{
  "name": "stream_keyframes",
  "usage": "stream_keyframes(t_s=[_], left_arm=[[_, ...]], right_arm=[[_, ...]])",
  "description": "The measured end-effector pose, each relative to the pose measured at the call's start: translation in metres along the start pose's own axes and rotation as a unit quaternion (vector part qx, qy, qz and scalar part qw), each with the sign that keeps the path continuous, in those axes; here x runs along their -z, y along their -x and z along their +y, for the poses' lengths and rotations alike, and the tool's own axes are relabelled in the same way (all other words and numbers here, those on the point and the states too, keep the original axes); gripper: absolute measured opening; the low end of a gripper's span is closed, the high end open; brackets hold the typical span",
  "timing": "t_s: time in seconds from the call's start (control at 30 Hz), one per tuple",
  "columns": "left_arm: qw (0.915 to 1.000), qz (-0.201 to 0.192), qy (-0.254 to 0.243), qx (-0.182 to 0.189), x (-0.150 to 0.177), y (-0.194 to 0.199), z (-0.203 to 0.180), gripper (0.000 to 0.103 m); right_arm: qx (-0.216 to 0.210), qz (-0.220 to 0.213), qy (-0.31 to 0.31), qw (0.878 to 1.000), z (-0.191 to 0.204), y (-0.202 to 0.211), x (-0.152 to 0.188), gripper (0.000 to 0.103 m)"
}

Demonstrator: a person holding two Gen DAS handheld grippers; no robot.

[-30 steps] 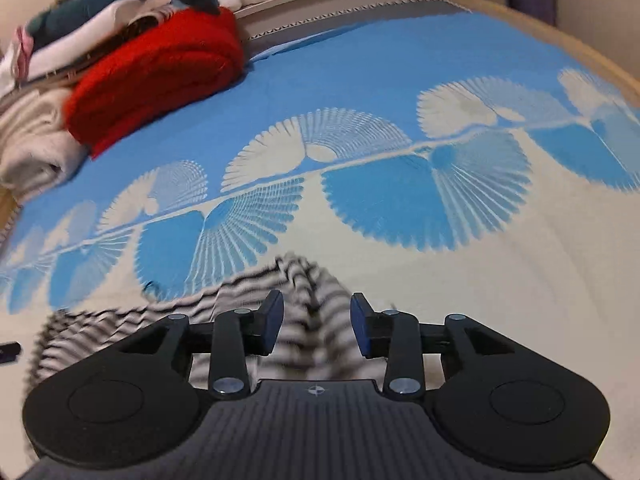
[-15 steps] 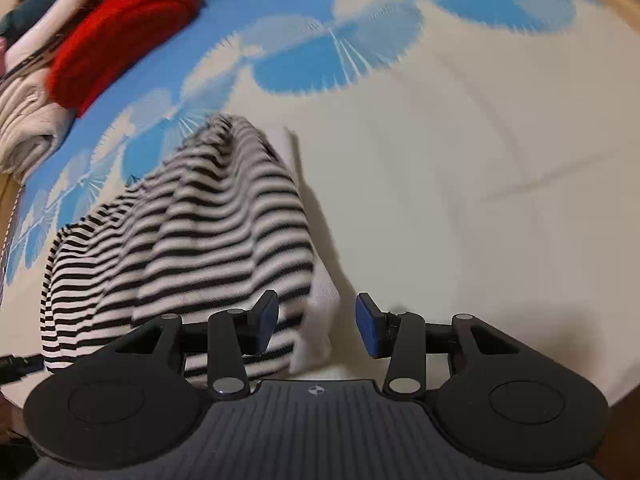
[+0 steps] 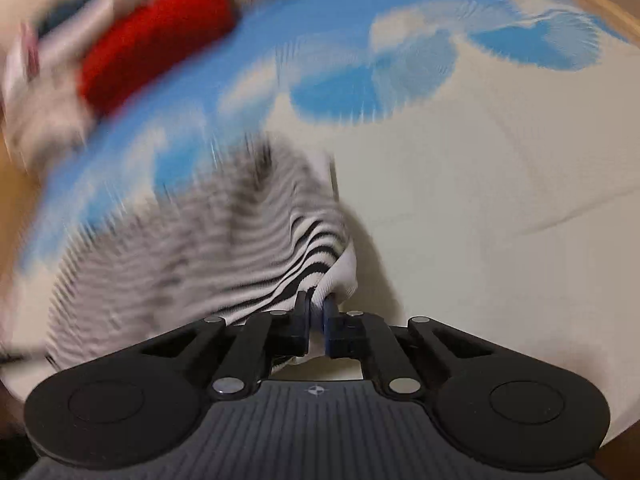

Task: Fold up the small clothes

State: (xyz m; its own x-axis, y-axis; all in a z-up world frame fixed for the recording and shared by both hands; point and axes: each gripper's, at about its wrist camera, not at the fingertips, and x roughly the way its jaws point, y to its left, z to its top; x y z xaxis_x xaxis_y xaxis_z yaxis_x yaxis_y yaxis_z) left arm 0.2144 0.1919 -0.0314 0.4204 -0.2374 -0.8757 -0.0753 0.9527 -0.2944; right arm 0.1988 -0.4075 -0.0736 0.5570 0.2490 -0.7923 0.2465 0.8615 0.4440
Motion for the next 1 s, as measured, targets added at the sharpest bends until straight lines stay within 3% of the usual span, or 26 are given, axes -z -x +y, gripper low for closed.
stream_keyframes(t_s=[0.07, 0.17, 0.23, 0.3, 0.37, 0.47, 0.57, 0.63, 0.7, 0.77, 0.83, 0.9, 1.0], left_arm=[[0.9994, 0.026, -0.006, -0.021, 0.006, -0.004, 0.007, 0.0], [0.9924, 0.102, -0.039, -0.056, 0.02, -0.031, 0.005, 0.0], [0.9869, 0.126, -0.063, -0.079, 0.026, -0.042, -0.002, 0.0], [0.9869, 0.114, -0.066, -0.094, 0.023, -0.04, -0.006, 0.0], [0.9921, 0.074, -0.047, -0.09, 0.014, -0.029, -0.006, 0.003], [0.9989, 0.009, -0.024, -0.039, 0.002, -0.01, -0.013, 0.004], [0.9981, -0.002, -0.059, 0.017, 0.001, -0.008, -0.039, 0.004], [0.9937, 0.015, -0.107, 0.03, 0.008, -0.017, -0.059, 0.004], [0.988, 0.039, -0.147, 0.028, 0.013, -0.032, -0.076, 0.008], [0.9839, 0.077, -0.161, -0.004, 0.017, -0.053, -0.083, 0.012], [0.9801, 0.128, -0.141, -0.055, 0.021, -0.076, -0.076, 0.015], [0.9817, 0.136, -0.111, -0.073, 0.015, -0.085, -0.069, 0.015], [0.9928, 0.092, -0.053, -0.055, 0.001, -0.067, -0.057, 0.016]], right_arm=[[-0.003, 0.002, -0.028, 1.0, -0.015, 0.009, 0.001, 0.005], [0.052, 0.09, -0.006, 0.995, -0.023, -0.015, 0.015, 0.005], [0.079, 0.132, 0.03, 0.988, -0.021, -0.031, 0.025, 0.005], [0.084, 0.131, 0.053, 0.986, -0.015, -0.031, 0.026, 0.005], [0.081, 0.106, 0.059, 0.989, -0.01, -0.023, 0.021, 0.007], [0.096, 0.019, 0.092, 0.991, 0.004, -0.001, 0.012, 0.008], [0.056, -0.04, 0.109, 0.992, 0.012, 0.011, 0.004, 0.008], [0.015, -0.034, 0.12, 0.992, 0.014, 0.007, 0.003, 0.008], [-0.004, 0.011, 0.139, 0.99, 0.021, -0.012, 0.006, 0.008], [0.033, 0.079, 0.17, 0.982, 0.024, -0.041, 0.015, 0.011], [0.088, 0.146, 0.196, 0.966, 0.018, -0.067, 0.027, 0.011], [0.085, 0.134, 0.2, 0.967, 0.023, -0.066, 0.021, 0.011], [0.07, 0.091, 0.165, 0.98, 0.019, -0.054, 0.009, 0.012]])
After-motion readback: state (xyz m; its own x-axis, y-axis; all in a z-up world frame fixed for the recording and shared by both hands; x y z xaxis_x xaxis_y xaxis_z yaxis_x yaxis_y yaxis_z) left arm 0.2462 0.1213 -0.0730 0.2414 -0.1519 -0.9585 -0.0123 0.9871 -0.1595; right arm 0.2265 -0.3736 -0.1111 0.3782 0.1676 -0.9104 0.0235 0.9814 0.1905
